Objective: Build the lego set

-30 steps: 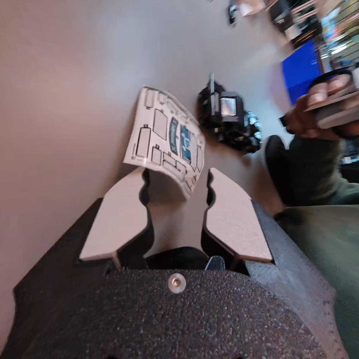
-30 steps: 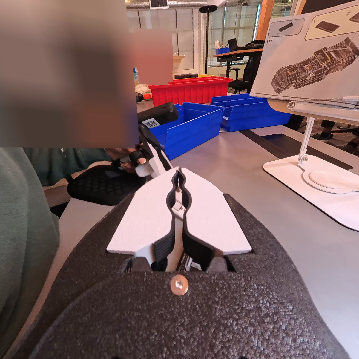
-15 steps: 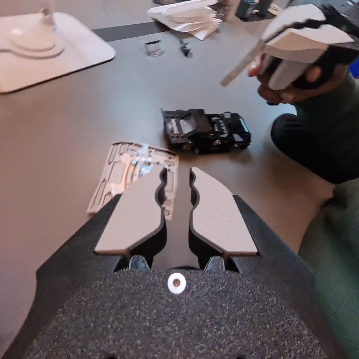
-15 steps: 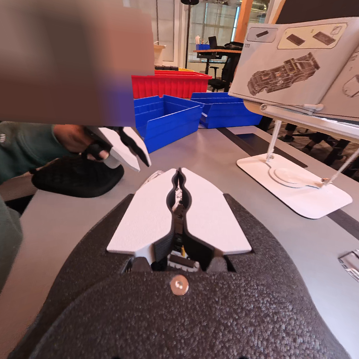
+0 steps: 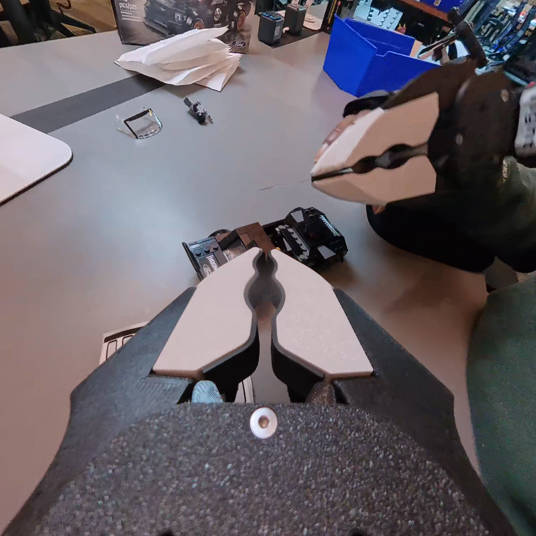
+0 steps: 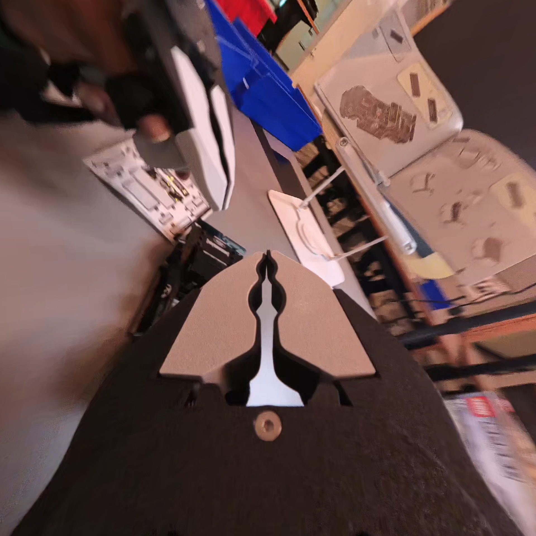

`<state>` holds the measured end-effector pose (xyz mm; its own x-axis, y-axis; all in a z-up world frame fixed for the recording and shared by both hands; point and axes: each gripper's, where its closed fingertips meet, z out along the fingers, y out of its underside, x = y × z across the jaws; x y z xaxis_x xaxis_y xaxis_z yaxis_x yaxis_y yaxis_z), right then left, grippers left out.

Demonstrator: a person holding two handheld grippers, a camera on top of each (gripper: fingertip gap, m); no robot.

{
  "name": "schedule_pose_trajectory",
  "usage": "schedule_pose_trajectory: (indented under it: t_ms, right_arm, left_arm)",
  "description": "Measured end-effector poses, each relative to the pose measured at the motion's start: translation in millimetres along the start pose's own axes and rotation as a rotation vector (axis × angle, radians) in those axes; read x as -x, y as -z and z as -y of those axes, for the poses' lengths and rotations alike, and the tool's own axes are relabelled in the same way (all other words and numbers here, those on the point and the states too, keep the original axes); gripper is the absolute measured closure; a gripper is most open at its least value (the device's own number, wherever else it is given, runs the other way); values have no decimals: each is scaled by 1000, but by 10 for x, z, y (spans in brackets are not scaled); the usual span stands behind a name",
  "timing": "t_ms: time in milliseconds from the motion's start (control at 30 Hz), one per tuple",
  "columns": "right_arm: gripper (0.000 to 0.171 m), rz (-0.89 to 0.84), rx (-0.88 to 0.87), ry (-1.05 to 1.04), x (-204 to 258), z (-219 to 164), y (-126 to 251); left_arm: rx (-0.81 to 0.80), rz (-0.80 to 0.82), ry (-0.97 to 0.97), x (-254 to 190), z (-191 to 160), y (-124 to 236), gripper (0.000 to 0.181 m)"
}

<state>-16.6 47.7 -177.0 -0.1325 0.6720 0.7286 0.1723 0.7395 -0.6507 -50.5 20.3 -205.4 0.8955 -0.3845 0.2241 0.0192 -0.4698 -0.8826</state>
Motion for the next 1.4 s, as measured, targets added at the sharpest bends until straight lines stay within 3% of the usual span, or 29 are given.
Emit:
schedule_pose_trajectory:
  t_ms: [167, 367, 700, 1100, 1233, 1400]
  right_arm:
    - [171, -83, 49, 277, 123, -6, -79]
    - [171, -67, 69, 291, 179, -59, -131]
    - [171, -67, 79, 230, 171, -115, -133]
    - [171, -46, 79, 169, 181, -135, -115]
    - [171, -33, 81, 171, 225, -131, -123]
    - [171, -62, 34, 174, 185, -63, -100]
  left_arm:
    - [-7, 27, 14, 103, -97, -39, 177]
    - [60, 127, 6, 335, -263, -59, 157]
    - [133, 118, 18, 380, -417, -125, 128]
    - [175, 100, 1, 347, -441, -189, 135]
    - [177, 168, -16, 456, -401, -170, 140]
    - [34, 158, 6, 407, -100, -24, 150]
